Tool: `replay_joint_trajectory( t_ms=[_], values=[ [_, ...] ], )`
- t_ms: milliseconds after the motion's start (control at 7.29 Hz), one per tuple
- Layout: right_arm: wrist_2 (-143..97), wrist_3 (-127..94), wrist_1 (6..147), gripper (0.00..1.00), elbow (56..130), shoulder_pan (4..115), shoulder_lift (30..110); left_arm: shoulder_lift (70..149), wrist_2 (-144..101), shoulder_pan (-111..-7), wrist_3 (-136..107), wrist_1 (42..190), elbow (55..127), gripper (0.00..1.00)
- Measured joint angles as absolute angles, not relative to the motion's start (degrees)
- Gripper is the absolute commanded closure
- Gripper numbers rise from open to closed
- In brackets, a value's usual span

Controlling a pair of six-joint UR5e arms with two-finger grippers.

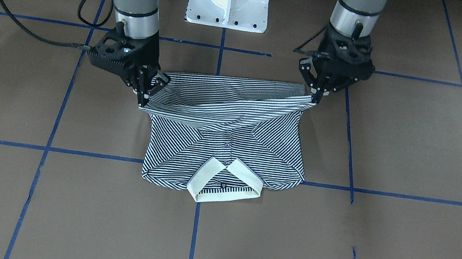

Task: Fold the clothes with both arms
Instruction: 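Release the hem and raise both grippers away from the shirt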

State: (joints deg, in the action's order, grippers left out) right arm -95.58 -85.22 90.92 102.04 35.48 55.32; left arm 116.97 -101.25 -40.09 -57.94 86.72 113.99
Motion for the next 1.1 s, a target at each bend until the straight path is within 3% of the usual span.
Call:
replay_joint_trajectory(
  t_ms=[411,823,960,1097],
  values=[
    [-95.5,-84.7,82.4,1.0,88.6,37.1,52.0,117.9,-101.0,-43.1,-54.5,98.1,100.3,1.0],
    [-95.5,-84.1,79.4,1.0,83.5,37.1,51.7,118.9,-100.9,-42.4,-54.3,105.9,90.4,1.0],
    [-95.5,-83.8,79.3,0.89,83.2,37.1,51.7,118.9,-100.9,-41.9,-54.3,107.7,88.7,1.0],
    [-95.5,-83.5,79.2,0.01,83.0,37.2,51.7,118.9,-100.9,-41.4,-54.3,108.5,87.9,0.37]
  ],
)
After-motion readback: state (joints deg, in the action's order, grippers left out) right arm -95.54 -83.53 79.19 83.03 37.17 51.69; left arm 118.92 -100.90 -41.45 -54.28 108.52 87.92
